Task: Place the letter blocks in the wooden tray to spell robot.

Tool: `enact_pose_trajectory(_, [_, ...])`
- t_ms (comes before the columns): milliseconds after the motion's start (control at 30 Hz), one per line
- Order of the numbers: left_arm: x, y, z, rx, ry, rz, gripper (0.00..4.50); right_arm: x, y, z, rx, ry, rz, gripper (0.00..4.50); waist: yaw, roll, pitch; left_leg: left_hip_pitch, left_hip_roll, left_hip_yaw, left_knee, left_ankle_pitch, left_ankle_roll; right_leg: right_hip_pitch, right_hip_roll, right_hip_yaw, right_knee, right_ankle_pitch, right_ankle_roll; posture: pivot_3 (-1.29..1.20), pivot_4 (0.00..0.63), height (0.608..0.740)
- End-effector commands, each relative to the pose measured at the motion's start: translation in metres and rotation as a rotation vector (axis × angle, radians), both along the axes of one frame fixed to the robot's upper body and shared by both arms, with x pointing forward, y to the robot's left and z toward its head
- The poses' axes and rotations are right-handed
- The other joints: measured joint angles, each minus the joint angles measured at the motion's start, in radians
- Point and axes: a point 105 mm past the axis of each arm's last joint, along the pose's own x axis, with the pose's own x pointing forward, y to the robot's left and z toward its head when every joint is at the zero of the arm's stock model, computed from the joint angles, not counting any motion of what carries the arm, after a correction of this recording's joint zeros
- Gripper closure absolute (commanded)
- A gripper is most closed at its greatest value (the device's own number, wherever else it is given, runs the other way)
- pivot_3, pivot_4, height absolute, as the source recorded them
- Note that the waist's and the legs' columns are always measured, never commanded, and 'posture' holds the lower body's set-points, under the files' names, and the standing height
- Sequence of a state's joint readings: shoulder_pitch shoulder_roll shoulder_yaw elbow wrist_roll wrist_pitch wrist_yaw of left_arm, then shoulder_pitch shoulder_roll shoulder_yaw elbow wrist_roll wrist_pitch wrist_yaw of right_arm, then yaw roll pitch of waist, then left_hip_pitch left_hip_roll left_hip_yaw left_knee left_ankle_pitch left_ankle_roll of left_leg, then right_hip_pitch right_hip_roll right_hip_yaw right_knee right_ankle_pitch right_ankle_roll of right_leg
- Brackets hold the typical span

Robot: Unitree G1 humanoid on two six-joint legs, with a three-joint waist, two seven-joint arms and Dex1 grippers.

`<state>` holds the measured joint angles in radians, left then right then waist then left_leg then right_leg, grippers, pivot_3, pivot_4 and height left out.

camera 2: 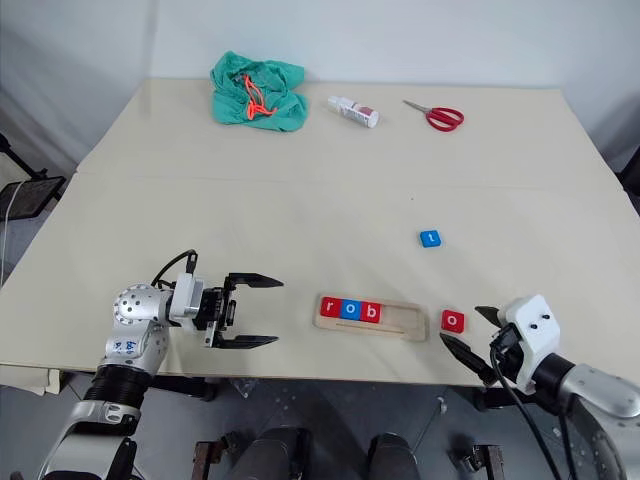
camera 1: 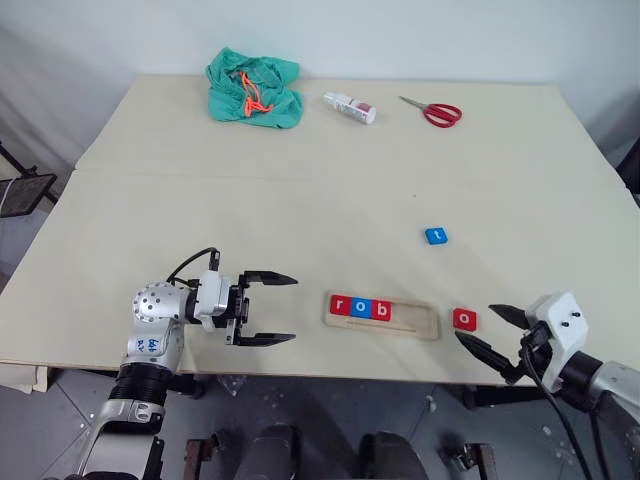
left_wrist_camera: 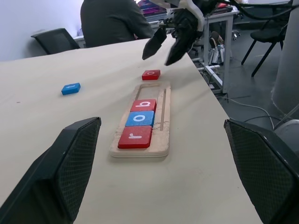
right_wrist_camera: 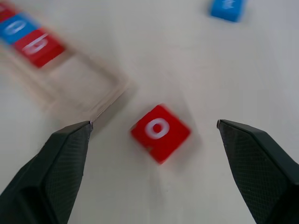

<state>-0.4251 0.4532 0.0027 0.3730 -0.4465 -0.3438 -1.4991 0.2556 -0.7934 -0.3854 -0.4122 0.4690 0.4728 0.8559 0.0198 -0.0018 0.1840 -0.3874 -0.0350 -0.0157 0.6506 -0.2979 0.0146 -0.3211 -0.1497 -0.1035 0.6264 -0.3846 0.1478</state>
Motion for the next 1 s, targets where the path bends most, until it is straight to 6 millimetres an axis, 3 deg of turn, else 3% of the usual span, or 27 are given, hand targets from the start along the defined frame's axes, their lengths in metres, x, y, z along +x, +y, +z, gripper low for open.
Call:
enact_pose_trajectory(33, [-0.001, 0.005, 0.005, -0.003, -0.023, 0.0, 0.0, 0.008, -0.001, 0.014, -0.069, -0.019, 0.12, 0.04, 0.0, 0.0, 0.0, 0.0, 0.0, 0.0, 0.0, 0.0, 0.0, 0.0, 0.0, 0.0, 0.0, 0.0, 0.0, 0.0, 0.15, 0.74])
enact_pose_trajectory(267, [-0.004, 0.012, 0.002, 0.012, -0.02, 0.016, 0.0, 0.026, -0.005, 0.02, -0.165, 0.022, 0.261, 0.04, 0.005, 0.0, 0.0, -0.001, 0.0, -0.001, 0.001, 0.0, 0.0, 0.0, 0.0, -0.002, -0.001, 0.0, 0.0, 0.0, 0.15, 0.74])
enact_pose_trajectory(467, [-0.009, 0.014, 0.003, 0.007, -0.03, 0.047, 0.0, 0.039, -0.006, 0.009, -0.232, 0.079, 0.332, 0.04, 0.003, 0.0, 0.0, -0.002, 0.0, -0.001, 0.002, 0.0, 0.0, 0.0, -0.001, -0.003, -0.001, 0.0, 0.0, 0.0, 0.15, 0.74])
enact_pose_trajectory(733, [-0.011, 0.017, 0.003, 0.011, -0.031, 0.067, 0.0, 0.038, -0.014, -0.01, -0.293, 0.121, 0.338, 0.04, 0.004, 0.0, 0.0, -0.003, 0.0, -0.001, 0.002, 0.0, 0.0, 0.0, -0.001, -0.003, -0.001, 0.0, 0.0, 0.0, 0.15, 0.74])
enact_pose_trajectory(833, [-0.011, 0.018, 0.003, 0.01, -0.031, 0.067, 0.0, 0.038, -0.016, -0.013, -0.32, 0.11, 0.353, 0.61, 0.004, 0.0, 0.0, -0.003, 0.0, -0.001, 0.002, 0.0, 0.0, 0.0, -0.001, -0.003, -0.001, 0.0, 0.0, 0.0, 0.15, 0.74])
enact_pose_trajectory(1000, [-0.008, 0.018, 0.004, 0.014, -0.035, 0.065, 0.0, 0.045, -0.008, 0.0, -0.284, 0.054, 0.34, 2.34, 0.004, 0.0, 0.0, -0.002, 0.0, -0.001, 0.003, 0.0, 0.0, 0.0, -0.001, -0.003, -0.001, 0.0, 0.0, 0.0, 0.15, 0.74])
